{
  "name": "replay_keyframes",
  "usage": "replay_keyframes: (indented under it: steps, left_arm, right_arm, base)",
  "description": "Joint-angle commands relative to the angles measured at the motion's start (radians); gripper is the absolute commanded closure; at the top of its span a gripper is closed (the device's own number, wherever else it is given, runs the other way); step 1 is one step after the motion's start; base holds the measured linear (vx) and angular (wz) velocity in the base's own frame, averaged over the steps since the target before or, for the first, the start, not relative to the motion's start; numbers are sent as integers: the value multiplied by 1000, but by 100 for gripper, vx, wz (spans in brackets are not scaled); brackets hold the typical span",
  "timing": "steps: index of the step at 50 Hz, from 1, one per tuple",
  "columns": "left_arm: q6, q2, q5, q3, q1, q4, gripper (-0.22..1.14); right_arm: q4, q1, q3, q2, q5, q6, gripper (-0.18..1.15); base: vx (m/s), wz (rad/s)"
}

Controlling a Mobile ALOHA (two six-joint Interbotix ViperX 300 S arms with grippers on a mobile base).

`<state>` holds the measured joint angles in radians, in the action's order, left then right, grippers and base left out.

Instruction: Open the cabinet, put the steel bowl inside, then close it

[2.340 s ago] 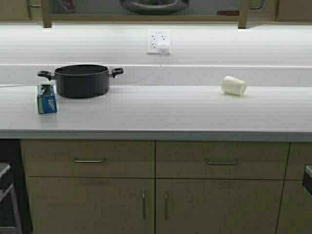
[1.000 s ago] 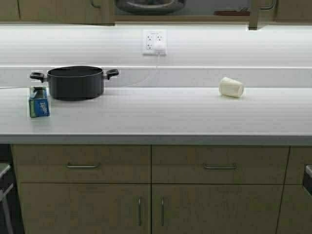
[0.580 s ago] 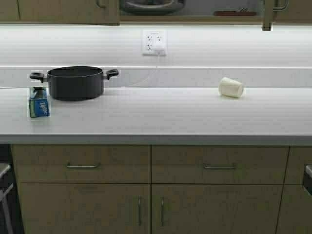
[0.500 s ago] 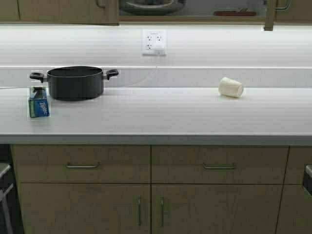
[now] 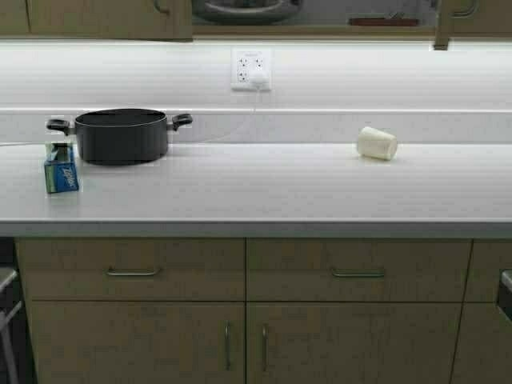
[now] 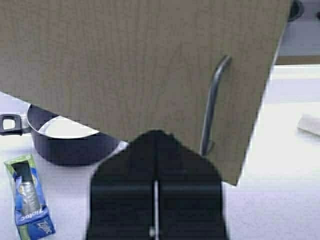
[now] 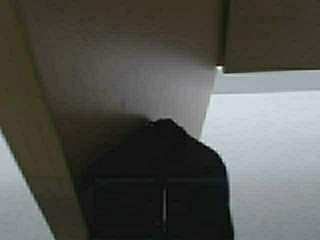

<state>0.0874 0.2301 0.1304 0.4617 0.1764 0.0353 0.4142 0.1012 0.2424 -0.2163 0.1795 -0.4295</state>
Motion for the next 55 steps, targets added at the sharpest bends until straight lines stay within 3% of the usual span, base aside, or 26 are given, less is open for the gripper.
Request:
replay_keyframes:
  steps: [1, 8, 15, 38, 55]
  left_arm:
    - [-3, 12, 23, -6, 0, 5, 87]
    - [-3, 8, 34, -6, 0, 5, 87]
    - [-3, 2, 34, -6, 2, 5, 87]
    - [2, -34, 40, -63, 41, 5, 87]
    - [20, -183, 38, -267, 71, 0, 87]
  right_arm:
    - [-3, 129, -72, 34, -28, 5, 91]
    - [-2, 252, -160, 110, -35, 6, 91]
    - [0, 287, -170, 121, -26, 3, 91]
    - [-3, 316, 51, -38, -61, 0, 91]
    - [-5, 344, 133, -61, -69, -9, 91]
  base:
    - [0, 0]
    - [0, 0]
    - [0, 0]
    - [1, 1]
    - [4, 0]
